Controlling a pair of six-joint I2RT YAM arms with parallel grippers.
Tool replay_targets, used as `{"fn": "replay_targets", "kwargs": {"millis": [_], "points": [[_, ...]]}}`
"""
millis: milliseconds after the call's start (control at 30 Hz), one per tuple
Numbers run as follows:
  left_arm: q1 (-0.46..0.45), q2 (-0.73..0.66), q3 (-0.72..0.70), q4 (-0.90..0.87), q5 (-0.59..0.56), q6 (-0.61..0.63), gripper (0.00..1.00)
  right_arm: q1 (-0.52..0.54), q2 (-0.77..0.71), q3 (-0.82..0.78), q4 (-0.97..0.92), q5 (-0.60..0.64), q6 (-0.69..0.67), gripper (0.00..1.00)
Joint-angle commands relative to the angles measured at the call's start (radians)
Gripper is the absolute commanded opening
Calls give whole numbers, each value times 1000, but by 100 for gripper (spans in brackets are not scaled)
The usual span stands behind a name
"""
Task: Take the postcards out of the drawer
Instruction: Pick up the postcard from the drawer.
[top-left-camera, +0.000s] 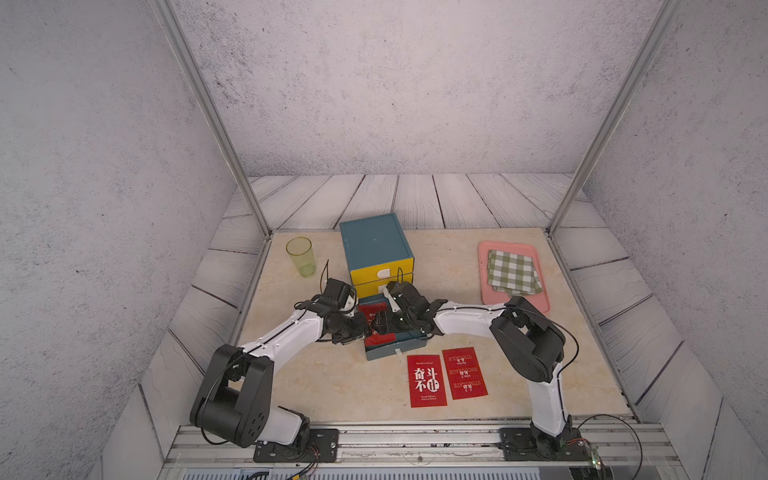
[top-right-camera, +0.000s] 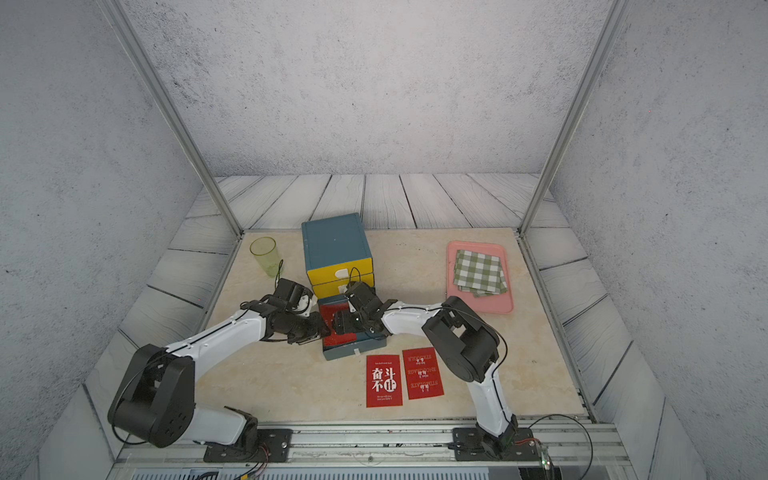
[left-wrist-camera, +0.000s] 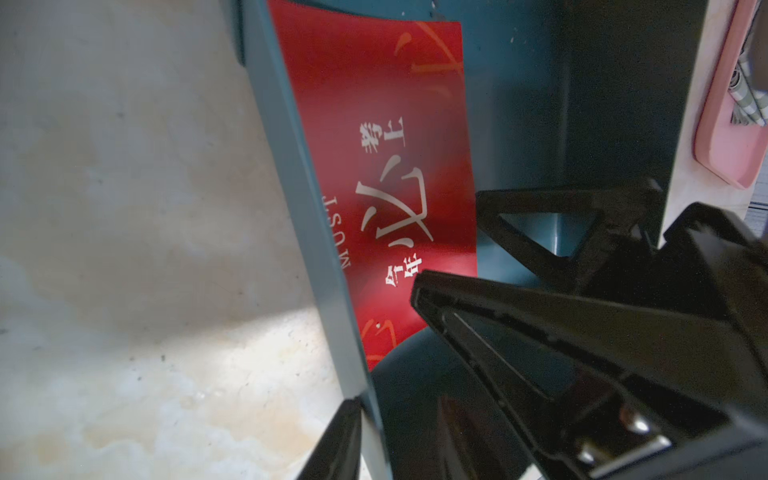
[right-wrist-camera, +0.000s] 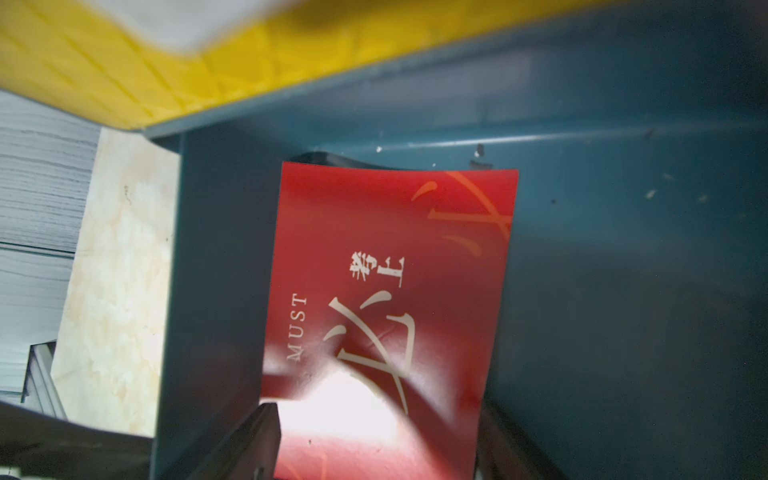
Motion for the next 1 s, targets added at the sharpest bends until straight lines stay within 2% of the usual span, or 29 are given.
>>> {"fn": "replay_targets", "kwargs": {"millis": [0,500,733,967], "points": [[-14,5,27,15,12,11,35,26,39,-10,-20,-113,-4,77],[-14,-8,32,4,-3,14,39,25,43,-16,-7,-123,-2,77],[-14,-19,31,1,-10,14,40,24,23,-56,92,-167,13,77],[-14,-27,34,-4,-13,15,40,22,-15,-79,99,-143,19,77]]}}
